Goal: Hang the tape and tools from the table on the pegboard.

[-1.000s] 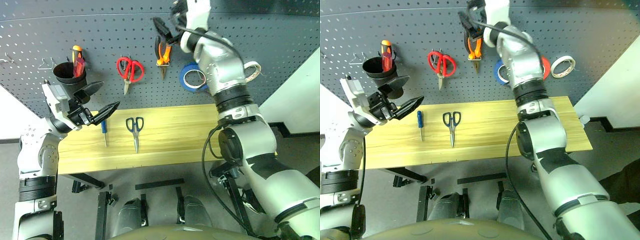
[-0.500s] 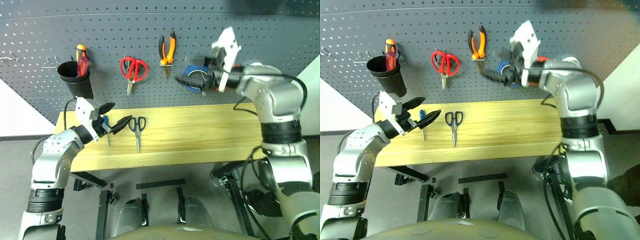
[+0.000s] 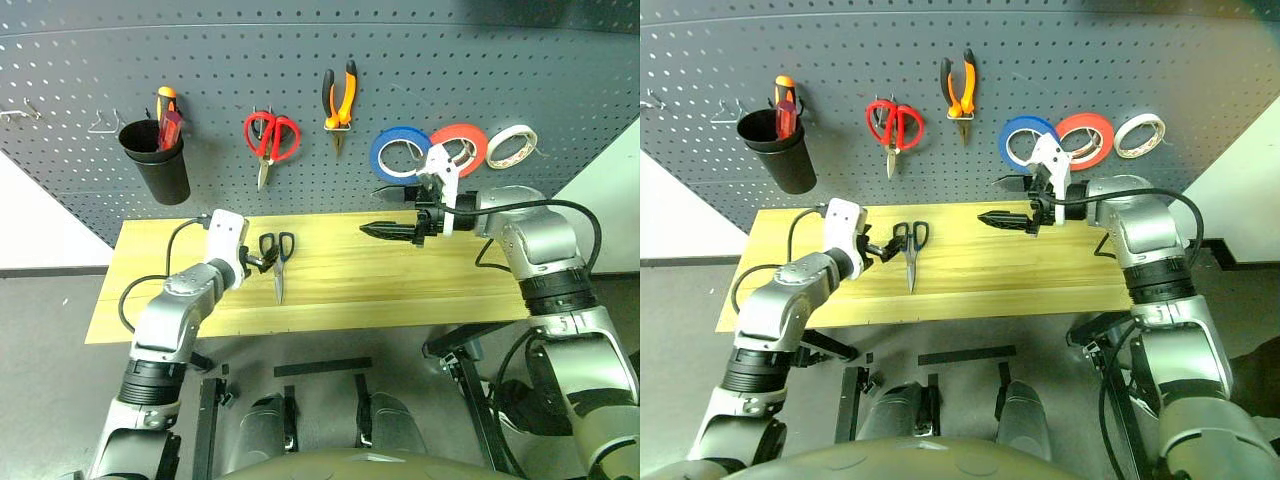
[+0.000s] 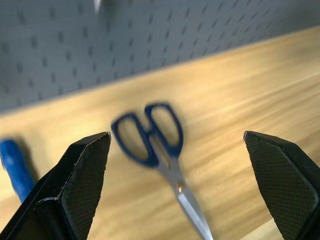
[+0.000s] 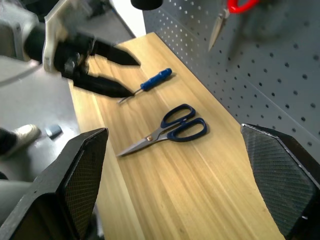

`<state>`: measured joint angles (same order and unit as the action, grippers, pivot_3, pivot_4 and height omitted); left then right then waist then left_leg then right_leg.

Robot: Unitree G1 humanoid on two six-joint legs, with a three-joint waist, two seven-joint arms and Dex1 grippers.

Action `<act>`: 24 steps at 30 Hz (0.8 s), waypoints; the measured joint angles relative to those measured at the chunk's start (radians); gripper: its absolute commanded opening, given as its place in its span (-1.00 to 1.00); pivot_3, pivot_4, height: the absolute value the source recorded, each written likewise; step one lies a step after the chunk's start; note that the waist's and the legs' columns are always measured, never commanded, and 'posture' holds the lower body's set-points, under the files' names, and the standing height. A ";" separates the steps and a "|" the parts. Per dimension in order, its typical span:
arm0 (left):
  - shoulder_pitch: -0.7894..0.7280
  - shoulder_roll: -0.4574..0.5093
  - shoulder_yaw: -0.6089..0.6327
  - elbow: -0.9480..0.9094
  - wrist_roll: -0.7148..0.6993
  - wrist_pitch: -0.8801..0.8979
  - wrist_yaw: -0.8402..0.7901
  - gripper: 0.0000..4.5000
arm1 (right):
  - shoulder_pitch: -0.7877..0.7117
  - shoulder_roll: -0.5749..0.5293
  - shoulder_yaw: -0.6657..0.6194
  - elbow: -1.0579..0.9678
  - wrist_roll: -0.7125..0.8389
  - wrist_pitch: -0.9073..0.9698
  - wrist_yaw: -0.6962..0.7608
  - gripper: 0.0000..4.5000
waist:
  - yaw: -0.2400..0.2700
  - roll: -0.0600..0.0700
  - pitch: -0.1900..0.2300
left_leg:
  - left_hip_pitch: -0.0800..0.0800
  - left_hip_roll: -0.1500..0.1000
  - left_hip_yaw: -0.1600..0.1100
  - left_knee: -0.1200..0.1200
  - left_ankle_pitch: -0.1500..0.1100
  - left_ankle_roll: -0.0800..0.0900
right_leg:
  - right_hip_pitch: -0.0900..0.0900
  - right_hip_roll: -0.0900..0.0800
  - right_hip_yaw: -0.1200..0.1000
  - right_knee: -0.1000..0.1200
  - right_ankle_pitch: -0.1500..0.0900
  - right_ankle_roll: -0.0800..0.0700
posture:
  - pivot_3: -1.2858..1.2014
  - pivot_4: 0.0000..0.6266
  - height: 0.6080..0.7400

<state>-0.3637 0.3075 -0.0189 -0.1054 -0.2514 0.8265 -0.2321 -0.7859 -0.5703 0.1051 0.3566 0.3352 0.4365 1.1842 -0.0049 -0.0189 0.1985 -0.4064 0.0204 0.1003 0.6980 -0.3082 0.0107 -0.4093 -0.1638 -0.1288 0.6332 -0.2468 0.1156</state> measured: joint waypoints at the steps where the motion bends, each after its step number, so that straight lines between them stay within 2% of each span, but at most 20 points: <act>1: -0.008 -0.008 -0.004 0.010 0.007 0.025 0.017 1.00 | 0.000 0.008 0.002 0.014 -0.007 -0.031 0.005 0.99 | -0.001 0.000 0.004 | 0.001 0.000 -0.001 0.000 0.000 0.000 | 0.000 0.000 0.000 0.000 0.000 0.000 | 0.05 -0.17 1.00; 8: -0.065 -0.058 0.003 0.098 0.037 0.106 0.084 1.00 | -0.002 0.035 0.021 0.097 -0.078 -0.217 0.041 0.99 | -0.004 0.001 0.063 | 0.001 0.003 -0.002 0.000 0.000 0.000 | 0.000 0.000 0.000 0.000 0.000 0.000 | 0.04 0.08 1.00; 20: -0.193 -0.164 0.038 0.287 0.091 0.127 0.212 1.00 | -0.030 0.016 -0.004 0.165 -0.099 -0.237 0.032 0.99 | -0.004 0.004 0.148 | -0.001 0.003 -0.002 0.000 -0.001 0.001 | -0.001 -0.001 -0.001 0.001 0.000 0.000 | 0.01 0.33 1.00; 24: -0.247 -0.189 0.030 0.364 0.137 0.098 0.257 1.00 | -0.029 0.016 -0.004 0.172 -0.117 -0.248 0.016 0.99 | -0.006 0.006 0.154 | -0.001 0.003 -0.001 0.000 -0.001 0.001 | -0.002 -0.001 -0.001 0.001 0.000 0.000 | 0.00 0.35 1.00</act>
<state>-0.6111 0.1185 0.0111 0.2585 -0.1140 0.9242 0.0249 -0.8145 -0.5541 0.1015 0.5291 0.2183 0.1886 1.2002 -0.0112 -0.0130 0.3521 -0.4078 0.0234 0.0995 0.6977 -0.3090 0.0122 -0.4108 -0.1651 -0.1296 0.6341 -0.2466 0.1152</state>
